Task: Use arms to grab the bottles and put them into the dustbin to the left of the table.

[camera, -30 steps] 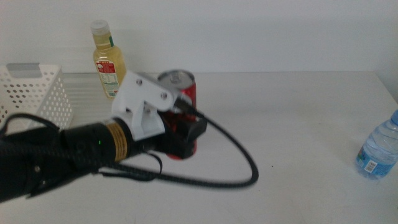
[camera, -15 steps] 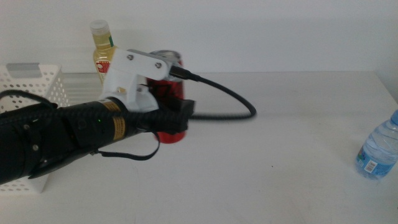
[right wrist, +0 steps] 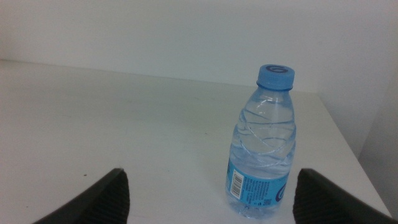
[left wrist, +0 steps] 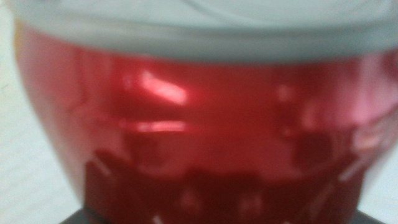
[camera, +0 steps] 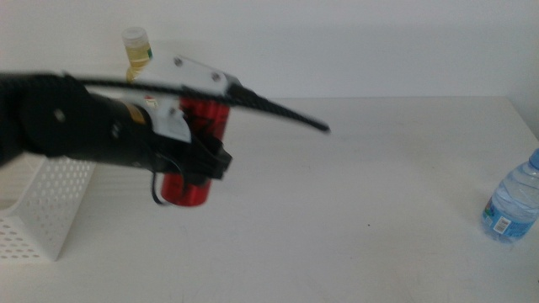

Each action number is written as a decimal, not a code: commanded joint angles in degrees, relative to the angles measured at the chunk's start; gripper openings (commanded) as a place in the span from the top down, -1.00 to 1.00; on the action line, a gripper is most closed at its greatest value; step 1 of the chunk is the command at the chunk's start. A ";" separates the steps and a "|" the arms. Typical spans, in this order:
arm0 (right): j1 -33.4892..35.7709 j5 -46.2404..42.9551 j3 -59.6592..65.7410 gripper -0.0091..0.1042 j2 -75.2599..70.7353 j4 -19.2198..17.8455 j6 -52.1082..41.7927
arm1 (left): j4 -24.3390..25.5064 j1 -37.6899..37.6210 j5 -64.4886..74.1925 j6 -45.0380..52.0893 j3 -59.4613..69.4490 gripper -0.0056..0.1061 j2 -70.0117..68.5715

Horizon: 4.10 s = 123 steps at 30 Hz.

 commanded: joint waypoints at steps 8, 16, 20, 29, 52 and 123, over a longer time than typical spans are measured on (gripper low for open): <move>-0.23 -4.39 -0.43 -0.39 -1.58 -0.35 -0.51 | -3.88 13.94 14.01 2.40 -11.45 0.99 -2.44; -0.23 -4.39 -0.43 -0.39 -1.58 -0.35 -0.51 | -5.84 26.65 31.87 2.40 -23.48 0.99 2.35; -0.23 -4.39 -0.43 -0.39 -1.58 -0.35 -0.51 | -5.32 30.78 40.15 2.35 -30.23 0.99 5.60; -0.23 -4.39 -0.43 -0.39 -1.58 -0.35 -0.51 | -0.44 39.05 45.04 2.35 -38.59 0.99 11.50; -0.23 -4.39 -0.43 -0.39 -1.58 -0.35 -0.51 | 7.67 44.22 40.74 2.36 -39.22 0.99 28.85; -0.23 -4.39 -0.43 -0.39 -1.58 -0.35 -0.51 | 23.27 16.74 22.42 -26.07 -26.68 -0.59 -2.72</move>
